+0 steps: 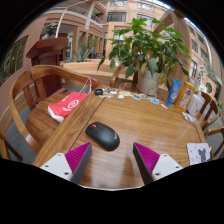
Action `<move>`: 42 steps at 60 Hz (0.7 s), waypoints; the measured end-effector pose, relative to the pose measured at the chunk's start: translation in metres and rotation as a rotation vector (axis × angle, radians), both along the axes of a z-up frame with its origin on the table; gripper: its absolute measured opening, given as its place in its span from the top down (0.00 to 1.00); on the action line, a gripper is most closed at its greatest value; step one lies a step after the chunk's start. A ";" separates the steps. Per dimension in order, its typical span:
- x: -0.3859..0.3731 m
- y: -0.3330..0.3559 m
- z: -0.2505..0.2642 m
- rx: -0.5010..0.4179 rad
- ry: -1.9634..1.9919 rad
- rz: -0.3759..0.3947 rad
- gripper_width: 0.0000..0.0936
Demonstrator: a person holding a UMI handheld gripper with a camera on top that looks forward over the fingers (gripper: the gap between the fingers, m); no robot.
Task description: Arrange mouse
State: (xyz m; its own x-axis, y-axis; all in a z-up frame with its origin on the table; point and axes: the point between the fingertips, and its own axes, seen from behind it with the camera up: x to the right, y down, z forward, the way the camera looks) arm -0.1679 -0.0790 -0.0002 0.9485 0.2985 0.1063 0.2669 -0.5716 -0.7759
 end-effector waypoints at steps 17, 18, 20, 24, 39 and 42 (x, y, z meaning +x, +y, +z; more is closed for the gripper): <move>-0.014 0.060 -0.008 0.011 -0.015 -0.011 0.09; -0.014 0.063 -0.008 0.010 -0.017 -0.013 0.10; -0.015 0.068 -0.009 0.008 -0.014 -0.016 0.12; -0.017 0.077 -0.010 0.007 -0.001 -0.024 0.19; -0.030 0.085 -0.013 -0.006 0.008 -0.048 0.56; -0.031 0.084 -0.013 -0.018 0.017 -0.058 0.60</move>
